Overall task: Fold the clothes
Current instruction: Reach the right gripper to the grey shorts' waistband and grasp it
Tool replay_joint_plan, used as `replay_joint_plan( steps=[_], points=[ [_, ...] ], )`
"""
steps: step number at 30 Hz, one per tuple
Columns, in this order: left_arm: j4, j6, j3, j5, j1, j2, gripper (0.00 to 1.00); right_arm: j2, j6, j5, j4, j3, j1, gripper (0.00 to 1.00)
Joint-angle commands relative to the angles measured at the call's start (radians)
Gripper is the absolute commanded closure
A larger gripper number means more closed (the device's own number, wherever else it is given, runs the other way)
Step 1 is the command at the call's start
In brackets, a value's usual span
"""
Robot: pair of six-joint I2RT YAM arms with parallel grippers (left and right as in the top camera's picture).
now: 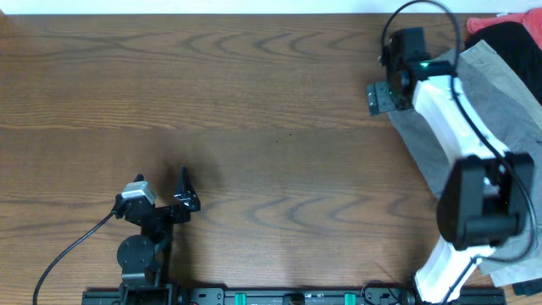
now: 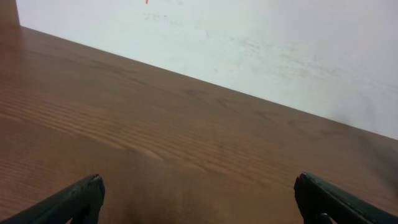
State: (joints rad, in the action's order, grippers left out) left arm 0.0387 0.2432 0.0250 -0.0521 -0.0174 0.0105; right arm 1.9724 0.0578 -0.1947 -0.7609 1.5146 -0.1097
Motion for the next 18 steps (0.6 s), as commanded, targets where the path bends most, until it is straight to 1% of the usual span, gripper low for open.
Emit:
replay_joint_plan(
  steps=[1,5,9,10,18],
  points=[
    [0.028,0.002,-0.021,0.012,0.003,-0.006,0.02,0.056,0.057,-0.020,0.039,0.011,0.000,0.08],
    [0.028,0.002,-0.021,0.012,0.003,-0.006,0.02,0.113,0.061,-0.045,0.105,0.011,0.002,0.12],
    [0.028,0.002,-0.021,0.012,0.003,-0.006,0.02,0.158,0.092,-0.037,0.161,0.011,0.007,0.22],
    [0.028,0.002,-0.021,0.012,0.003,-0.006,0.02,0.165,0.099,-0.038,0.170,0.011,0.008,0.23],
    [0.028,0.002,-0.021,0.012,0.003,-0.006,0.02,0.223,0.124,-0.052,0.226,0.011,0.020,0.25]
  ],
)
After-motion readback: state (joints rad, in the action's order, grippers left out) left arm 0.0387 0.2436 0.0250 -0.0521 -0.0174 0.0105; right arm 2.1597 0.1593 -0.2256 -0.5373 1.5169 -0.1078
